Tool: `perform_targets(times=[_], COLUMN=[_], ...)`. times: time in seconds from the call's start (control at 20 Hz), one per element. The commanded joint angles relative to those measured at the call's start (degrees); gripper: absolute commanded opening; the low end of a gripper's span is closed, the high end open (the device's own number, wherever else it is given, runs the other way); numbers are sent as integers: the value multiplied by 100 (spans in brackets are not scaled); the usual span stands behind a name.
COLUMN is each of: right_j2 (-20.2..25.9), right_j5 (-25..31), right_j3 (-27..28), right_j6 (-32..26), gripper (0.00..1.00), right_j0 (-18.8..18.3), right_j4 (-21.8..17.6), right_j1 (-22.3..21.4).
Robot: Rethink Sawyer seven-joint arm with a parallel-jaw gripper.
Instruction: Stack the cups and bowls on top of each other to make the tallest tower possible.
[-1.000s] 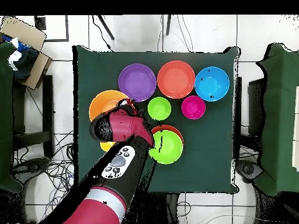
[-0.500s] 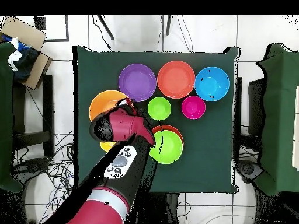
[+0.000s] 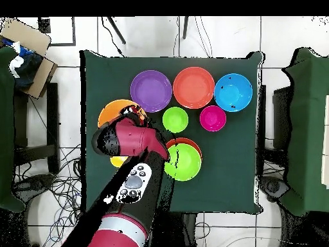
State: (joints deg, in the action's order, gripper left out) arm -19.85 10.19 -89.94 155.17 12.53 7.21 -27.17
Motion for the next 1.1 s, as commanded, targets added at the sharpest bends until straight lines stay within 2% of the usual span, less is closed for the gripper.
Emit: perform_targets(times=[0.05, 0.4, 0.65, 1.1], right_j2=[904, 820, 782, 749], right_j5=[156, -18, 88, 125], right_j3=[-469, -634, -832, -757], right_j6=[-214, -165, -174, -155], gripper=[100, 100, 100, 100], right_j0=[-111, -82, -84, -105], right_j4=[-473, -623, -729, -820], right_j1=[-59, 59, -29, 27])
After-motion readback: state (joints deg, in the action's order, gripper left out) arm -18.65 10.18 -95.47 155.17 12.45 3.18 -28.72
